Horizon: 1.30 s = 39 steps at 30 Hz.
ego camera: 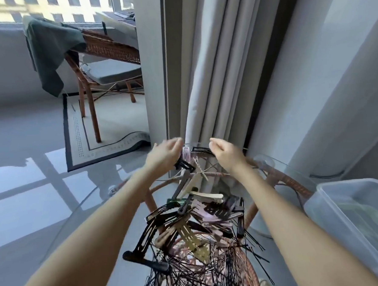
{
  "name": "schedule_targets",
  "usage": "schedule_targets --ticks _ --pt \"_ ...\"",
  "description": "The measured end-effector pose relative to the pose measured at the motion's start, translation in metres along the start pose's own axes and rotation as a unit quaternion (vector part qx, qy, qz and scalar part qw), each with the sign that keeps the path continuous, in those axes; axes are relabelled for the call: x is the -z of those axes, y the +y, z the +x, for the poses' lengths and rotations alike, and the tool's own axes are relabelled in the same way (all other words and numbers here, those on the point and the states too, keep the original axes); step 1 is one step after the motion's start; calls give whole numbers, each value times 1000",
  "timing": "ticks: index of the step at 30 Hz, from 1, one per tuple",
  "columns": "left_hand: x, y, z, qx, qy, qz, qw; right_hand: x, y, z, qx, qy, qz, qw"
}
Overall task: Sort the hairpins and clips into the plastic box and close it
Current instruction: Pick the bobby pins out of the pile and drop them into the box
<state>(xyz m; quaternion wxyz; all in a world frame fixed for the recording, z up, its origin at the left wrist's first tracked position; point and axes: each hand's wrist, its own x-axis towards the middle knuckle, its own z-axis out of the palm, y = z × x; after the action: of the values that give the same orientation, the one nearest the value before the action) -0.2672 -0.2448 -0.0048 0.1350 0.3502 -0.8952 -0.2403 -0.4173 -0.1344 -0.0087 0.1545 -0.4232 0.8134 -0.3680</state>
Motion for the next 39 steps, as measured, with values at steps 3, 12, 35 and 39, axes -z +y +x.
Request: schedule_targets --ticks 3,12,35,39 --pt "-13 6 10 -7 -80 59 995 -19 -7 4 28 -95 -64 993" --pt "4 12 -84 -1 -113 -102 988 -4 -15 -77 75 -220 108 967" --pt "-23 55 -177 77 157 -151 973 -24 -41 -175 29 30 76 996" --pt "-5 55 -185 79 126 -172 974 -13 -60 -197 53 38 74 995"
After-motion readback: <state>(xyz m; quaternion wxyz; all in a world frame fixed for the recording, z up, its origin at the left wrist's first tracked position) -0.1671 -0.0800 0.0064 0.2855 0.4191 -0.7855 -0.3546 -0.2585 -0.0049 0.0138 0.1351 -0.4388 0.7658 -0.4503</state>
